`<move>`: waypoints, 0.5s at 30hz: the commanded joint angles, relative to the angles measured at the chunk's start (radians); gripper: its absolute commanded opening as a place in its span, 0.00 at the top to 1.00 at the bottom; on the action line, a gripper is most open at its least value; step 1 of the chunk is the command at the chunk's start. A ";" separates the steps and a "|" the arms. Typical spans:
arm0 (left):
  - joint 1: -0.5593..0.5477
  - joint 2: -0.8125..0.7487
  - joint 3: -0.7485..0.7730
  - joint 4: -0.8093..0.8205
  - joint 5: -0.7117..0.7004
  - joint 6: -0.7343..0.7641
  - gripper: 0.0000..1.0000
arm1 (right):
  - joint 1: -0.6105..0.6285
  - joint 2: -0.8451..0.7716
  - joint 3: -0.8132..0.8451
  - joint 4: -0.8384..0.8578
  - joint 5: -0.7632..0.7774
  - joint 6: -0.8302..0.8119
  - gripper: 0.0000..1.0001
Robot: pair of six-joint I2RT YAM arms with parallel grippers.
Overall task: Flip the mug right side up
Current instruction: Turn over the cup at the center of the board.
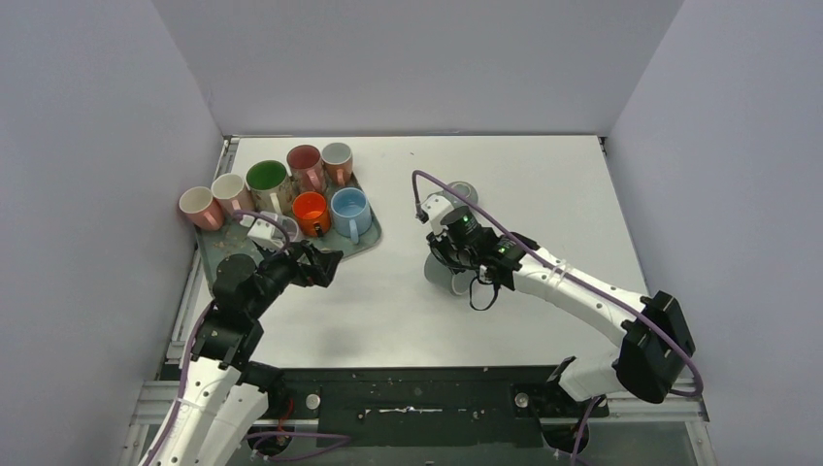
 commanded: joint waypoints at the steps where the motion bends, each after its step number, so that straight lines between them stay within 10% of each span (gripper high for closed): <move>1: -0.001 0.008 0.027 0.046 0.032 -0.014 0.07 | 0.012 -0.075 -0.008 0.171 -0.009 0.020 1.00; 15: -0.001 0.056 0.091 0.020 0.124 0.001 0.10 | 0.012 -0.186 -0.117 0.331 -0.104 0.109 1.00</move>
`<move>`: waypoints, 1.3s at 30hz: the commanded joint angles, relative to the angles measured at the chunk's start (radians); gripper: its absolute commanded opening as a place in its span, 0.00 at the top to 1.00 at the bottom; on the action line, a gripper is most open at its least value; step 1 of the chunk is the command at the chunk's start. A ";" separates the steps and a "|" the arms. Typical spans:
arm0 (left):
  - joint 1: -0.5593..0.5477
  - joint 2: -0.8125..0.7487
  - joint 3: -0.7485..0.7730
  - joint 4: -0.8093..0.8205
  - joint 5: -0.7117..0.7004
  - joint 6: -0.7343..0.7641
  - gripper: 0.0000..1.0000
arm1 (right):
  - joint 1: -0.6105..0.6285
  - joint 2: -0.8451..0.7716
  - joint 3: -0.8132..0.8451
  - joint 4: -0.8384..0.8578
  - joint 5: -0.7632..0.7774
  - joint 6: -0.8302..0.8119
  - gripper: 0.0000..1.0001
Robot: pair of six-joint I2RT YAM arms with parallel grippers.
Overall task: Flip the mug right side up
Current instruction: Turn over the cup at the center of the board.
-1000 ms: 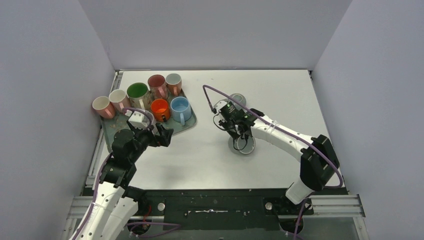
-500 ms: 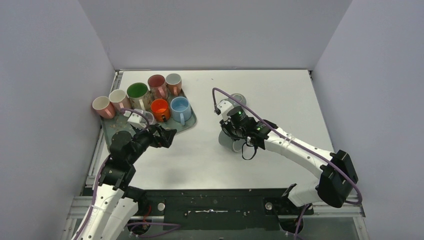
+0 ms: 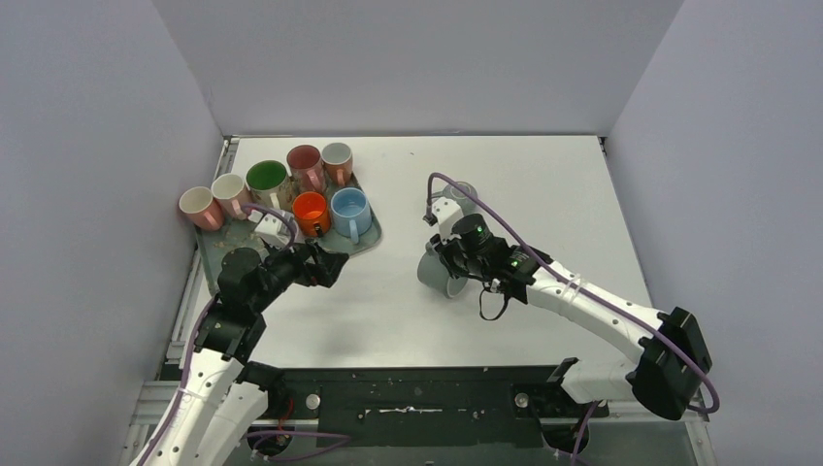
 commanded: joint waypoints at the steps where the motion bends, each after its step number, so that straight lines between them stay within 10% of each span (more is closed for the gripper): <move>1: -0.001 0.004 0.082 0.021 0.056 0.031 0.10 | 0.006 -0.082 -0.014 0.205 -0.043 0.055 1.00; 20: -0.001 0.150 0.273 -0.096 0.228 -0.302 0.20 | 0.007 -0.296 -0.325 0.753 -0.089 -0.014 1.00; 39: -0.001 0.140 0.211 0.027 0.468 -0.696 0.26 | 0.219 -0.403 -0.450 1.087 0.079 -0.791 1.00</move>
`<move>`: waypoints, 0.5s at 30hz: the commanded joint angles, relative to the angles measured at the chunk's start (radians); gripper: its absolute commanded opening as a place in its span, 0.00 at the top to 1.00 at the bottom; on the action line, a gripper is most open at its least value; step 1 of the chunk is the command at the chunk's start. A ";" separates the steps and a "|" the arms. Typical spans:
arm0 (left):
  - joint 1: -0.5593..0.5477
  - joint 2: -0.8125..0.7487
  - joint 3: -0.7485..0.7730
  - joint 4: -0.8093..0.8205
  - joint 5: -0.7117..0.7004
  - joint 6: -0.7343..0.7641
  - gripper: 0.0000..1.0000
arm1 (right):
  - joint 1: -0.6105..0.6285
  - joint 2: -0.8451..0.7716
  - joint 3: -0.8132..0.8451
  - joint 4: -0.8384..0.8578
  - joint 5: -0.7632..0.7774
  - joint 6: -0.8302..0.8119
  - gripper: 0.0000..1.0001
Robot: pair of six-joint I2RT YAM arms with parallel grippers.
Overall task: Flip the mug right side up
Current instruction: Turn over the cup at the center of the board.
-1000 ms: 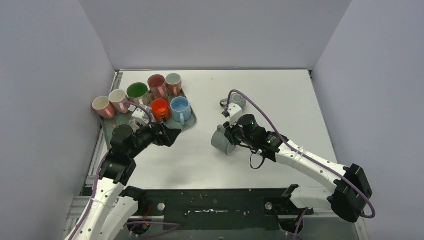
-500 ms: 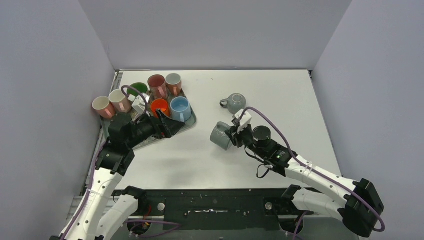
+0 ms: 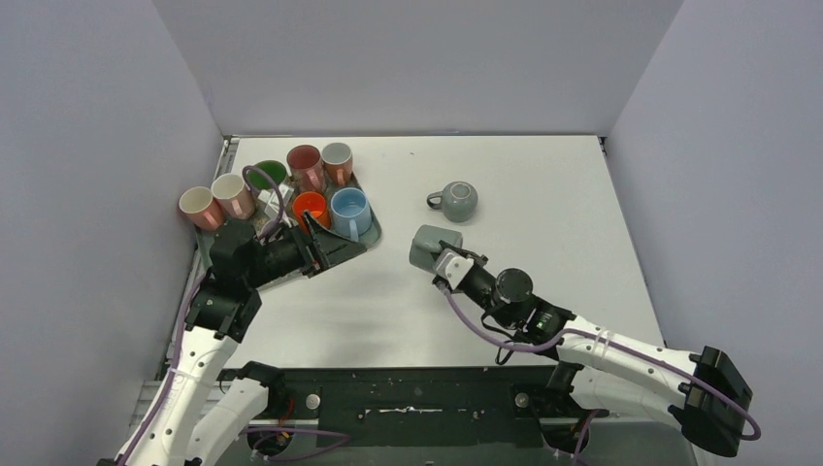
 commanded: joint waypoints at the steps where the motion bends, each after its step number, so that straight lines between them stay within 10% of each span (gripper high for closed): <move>1: -0.001 -0.011 -0.031 0.123 0.095 -0.145 0.26 | 0.078 -0.079 -0.012 0.324 0.075 -0.288 1.00; 15: -0.021 -0.022 -0.296 0.571 0.061 -0.595 0.27 | 0.265 0.071 -0.135 0.722 0.248 -0.686 1.00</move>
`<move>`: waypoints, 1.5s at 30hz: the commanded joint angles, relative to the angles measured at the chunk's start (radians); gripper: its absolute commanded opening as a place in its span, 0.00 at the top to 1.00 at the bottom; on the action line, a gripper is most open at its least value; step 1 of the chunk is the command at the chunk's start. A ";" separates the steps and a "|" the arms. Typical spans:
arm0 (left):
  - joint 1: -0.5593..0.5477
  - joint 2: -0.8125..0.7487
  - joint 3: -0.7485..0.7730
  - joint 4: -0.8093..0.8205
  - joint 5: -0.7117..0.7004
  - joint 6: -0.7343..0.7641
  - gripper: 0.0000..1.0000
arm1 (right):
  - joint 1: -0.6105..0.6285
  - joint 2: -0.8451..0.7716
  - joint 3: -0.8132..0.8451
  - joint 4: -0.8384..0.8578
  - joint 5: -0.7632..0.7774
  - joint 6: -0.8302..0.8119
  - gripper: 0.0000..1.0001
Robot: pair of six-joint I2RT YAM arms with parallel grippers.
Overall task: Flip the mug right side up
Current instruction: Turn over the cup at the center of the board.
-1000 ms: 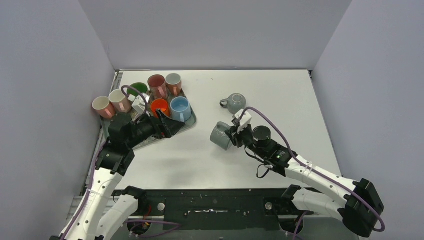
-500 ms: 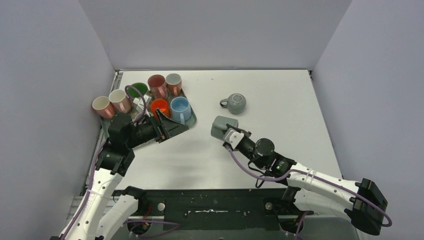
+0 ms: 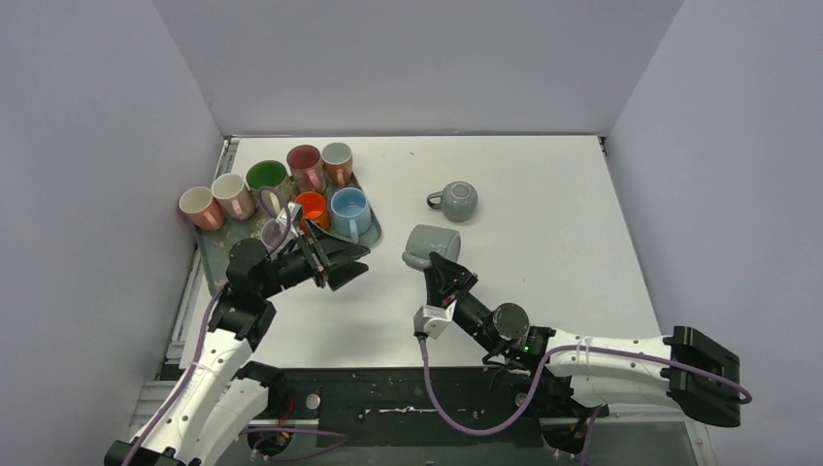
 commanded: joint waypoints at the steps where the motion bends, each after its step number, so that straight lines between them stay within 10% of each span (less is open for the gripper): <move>1: -0.029 -0.012 -0.066 0.244 -0.039 -0.194 0.27 | 0.035 0.046 0.000 0.382 0.081 -0.179 1.00; 31: -0.389 0.353 -0.183 0.744 -0.326 -0.423 0.35 | 0.121 0.197 0.000 0.526 0.133 -0.233 1.00; 45: -0.394 0.243 -0.112 0.455 -0.427 -0.141 0.40 | 0.096 0.216 0.005 0.476 0.183 0.049 1.00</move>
